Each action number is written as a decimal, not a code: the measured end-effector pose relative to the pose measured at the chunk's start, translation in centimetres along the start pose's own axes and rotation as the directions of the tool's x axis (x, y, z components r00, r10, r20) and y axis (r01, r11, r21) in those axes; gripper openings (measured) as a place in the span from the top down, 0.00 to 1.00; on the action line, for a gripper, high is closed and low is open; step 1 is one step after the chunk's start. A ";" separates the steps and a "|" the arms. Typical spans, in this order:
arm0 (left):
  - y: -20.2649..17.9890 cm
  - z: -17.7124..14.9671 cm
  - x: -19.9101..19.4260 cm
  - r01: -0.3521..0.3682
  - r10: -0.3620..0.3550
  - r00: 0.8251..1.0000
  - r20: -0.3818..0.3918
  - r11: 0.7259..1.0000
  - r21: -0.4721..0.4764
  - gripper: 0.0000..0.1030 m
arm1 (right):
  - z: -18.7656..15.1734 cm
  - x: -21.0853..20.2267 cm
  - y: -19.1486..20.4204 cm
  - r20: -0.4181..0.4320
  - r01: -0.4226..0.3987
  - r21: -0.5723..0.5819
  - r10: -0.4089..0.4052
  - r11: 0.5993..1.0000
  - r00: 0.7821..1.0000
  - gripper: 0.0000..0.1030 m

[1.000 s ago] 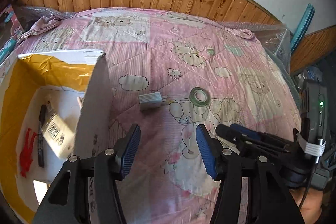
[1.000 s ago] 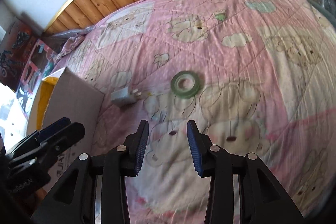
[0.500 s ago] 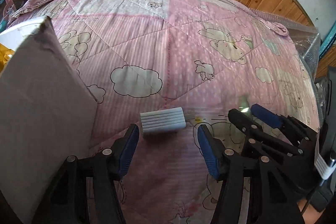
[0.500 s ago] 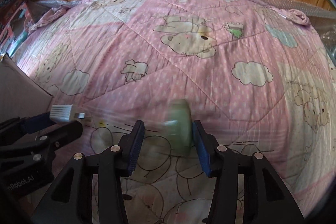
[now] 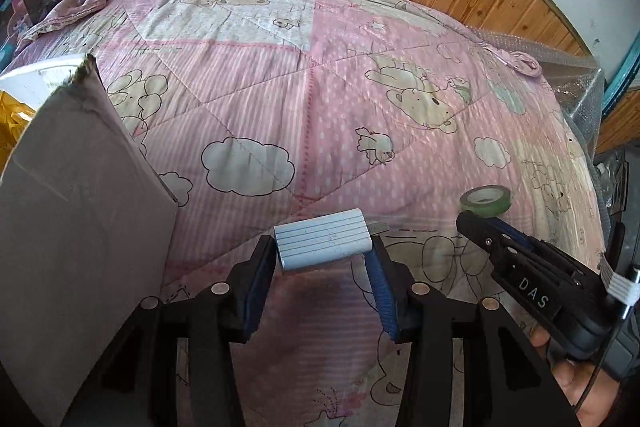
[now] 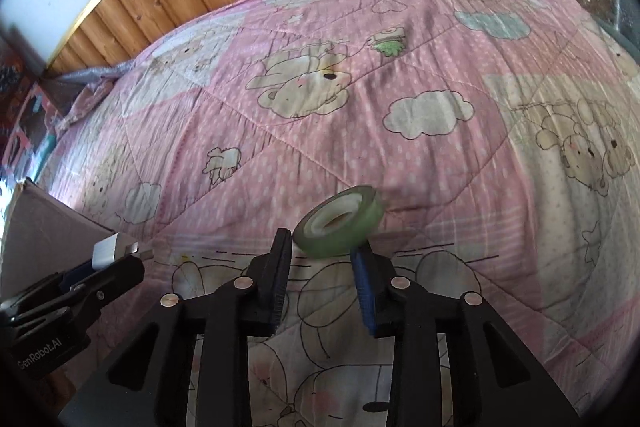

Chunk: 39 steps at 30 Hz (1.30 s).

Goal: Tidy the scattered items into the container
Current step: 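Grasp the white block with the left tool while the right tool grasps the green tape roll, then carry the white block with the left tool while the right tool carries the tape roll over the box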

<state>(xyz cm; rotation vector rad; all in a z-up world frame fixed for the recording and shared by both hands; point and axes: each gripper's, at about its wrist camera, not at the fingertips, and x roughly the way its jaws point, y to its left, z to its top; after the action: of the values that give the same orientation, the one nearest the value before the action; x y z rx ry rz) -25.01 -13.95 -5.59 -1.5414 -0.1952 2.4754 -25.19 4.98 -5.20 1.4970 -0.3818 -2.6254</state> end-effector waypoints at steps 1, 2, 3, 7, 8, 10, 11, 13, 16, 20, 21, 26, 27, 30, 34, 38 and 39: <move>-0.2 -0.1 -0.3 0.006 -0.006 1.000 0.006 1.000 0.001 0.54 | 0.0 0.0 -0.2 0.003 -0.003 0.004 0.003 1.000 1.000 0.63; -0.3 -0.3 -0.6 0.015 -0.015 1.000 0.009 1.000 0.001 0.54 | 0.0 0.0 -0.1 0.004 -0.001 -0.002 0.001 1.000 1.000 0.61; -0.5 -0.5 -0.7 0.028 -0.028 1.000 0.008 1.000 -0.002 0.54 | 0.0 0.2 0.0 0.005 0.006 -0.015 -0.006 1.000 1.000 0.57; -0.9 -1.2 -0.7 0.071 -0.071 0.997 -0.013 0.997 -0.009 0.54 | 0.2 0.9 0.1 0.022 0.062 -0.036 -0.061 0.997 0.998 0.56; -1.1 -1.3 -0.5 0.075 -0.075 0.997 -0.021 0.997 -0.008 0.54 | 0.3 0.9 -0.1 0.028 0.056 -0.027 -0.055 0.998 0.998 0.56; -1.1 -1.6 -0.2 0.091 -0.091 0.995 -0.035 0.996 -0.012 0.54 | 0.4 1.0 -0.6 0.027 0.058 -0.022 -0.058 0.998 0.998 0.58; -1.2 -1.7 -0.1 0.094 -0.094 0.995 -0.036 0.996 -0.012 0.54 | 0.6 1.1 -0.6 0.025 0.062 -0.029 -0.061 0.998 0.998 0.60; -1.2 -1.8 0.1 0.107 -0.108 0.993 -0.041 0.994 -0.020 0.54 | 0.9 1.3 -0.7 0.024 0.087 -0.038 -0.086 0.995 0.996 0.80; -1.3 -1.9 0.1 0.118 -0.119 0.992 -0.042 0.993 -0.025 0.54 | 1.1 1.2 -1.3 0.021 0.083 -0.016 -0.083 0.996 0.996 0.89; -1.3 -2.0 -0.6 0.138 -0.139 0.990 -0.036 0.990 -0.027 0.54 | 0.9 0.4 -2.0 0.026 0.052 0.037 -0.053 0.998 0.998 0.84; -1.3 -2.0 -0.8 0.143 -0.144 0.989 -0.036 0.989 -0.030 0.54 | 0.9 0.1 -2.4 0.036 0.050 0.059 -0.052 0.997 0.998 0.68; -1.3 -2.1 -1.3 0.163 -0.165 0.986 -0.032 0.986 -0.040 0.54 | 2.4 0.4 -3.7 0.054 0.061 0.088 -0.065 0.994 0.996 0.54; -1.4 -2.1 -1.2 0.165 -0.166 0.985 -0.037 0.986 -0.039 0.54 | 2.7 0.9 -3.7 0.050 0.068 0.079 -0.072 0.995 0.996 0.55; -1.6 -2.2 -1.1 0.164 -0.166 0.985 -0.042 0.986 -0.031 0.54 | 3.1 1.5 -4.1 0.064 0.075 0.067 -0.079 0.995 0.995 0.66; -1.8 -1.9 -1.3 0.162 -0.163 0.986 -0.029 0.986 -0.024 0.54 | 3.2 1.0 -4.1 0.081 0.061 0.075 -0.067 0.995 0.994 0.78; -2.0 -1.9 -1.5 0.167 -0.168 0.985 -0.024 0.986 -0.027 0.54 | 3.3 0.4 -4.0 0.096 0.034 0.078 -0.042 0.996 0.995 0.89; -2.1 -1.9 -1.5 0.169 -0.170 0.985 -0.025 0.985 -0.027 0.54 | 3.3 0.3 -3.9 0.098 0.030 0.077 -0.037 0.997 0.994 0.89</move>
<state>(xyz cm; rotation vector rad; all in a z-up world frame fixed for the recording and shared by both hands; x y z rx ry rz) -22.45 -12.32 -4.64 -1.4998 -0.3394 2.3278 -28.03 9.23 -4.90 1.4086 -0.4732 -2.7490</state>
